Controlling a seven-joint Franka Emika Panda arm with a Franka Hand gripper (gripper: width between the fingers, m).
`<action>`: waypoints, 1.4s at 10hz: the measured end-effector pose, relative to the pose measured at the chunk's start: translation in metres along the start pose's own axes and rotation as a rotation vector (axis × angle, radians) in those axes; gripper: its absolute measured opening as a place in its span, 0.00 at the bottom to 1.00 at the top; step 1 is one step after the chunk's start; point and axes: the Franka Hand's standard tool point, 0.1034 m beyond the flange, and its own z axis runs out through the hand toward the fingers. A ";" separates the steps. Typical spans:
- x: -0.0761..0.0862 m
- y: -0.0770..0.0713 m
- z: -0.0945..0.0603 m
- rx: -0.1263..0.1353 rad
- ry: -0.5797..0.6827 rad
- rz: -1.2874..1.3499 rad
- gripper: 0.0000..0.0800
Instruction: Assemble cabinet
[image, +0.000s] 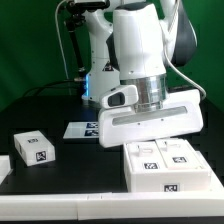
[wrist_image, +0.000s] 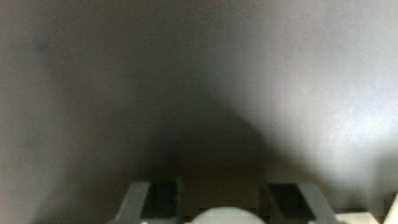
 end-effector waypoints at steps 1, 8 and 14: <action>-0.001 0.002 -0.001 -0.001 -0.003 -0.008 0.25; 0.002 0.014 -0.043 -0.015 -0.037 -0.064 0.26; 0.031 0.003 -0.109 -0.028 -0.045 -0.094 0.25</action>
Offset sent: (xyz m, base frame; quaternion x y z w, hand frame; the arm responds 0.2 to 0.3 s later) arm -0.0082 -0.0079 0.0163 0.0088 -0.0106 -0.0130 0.9998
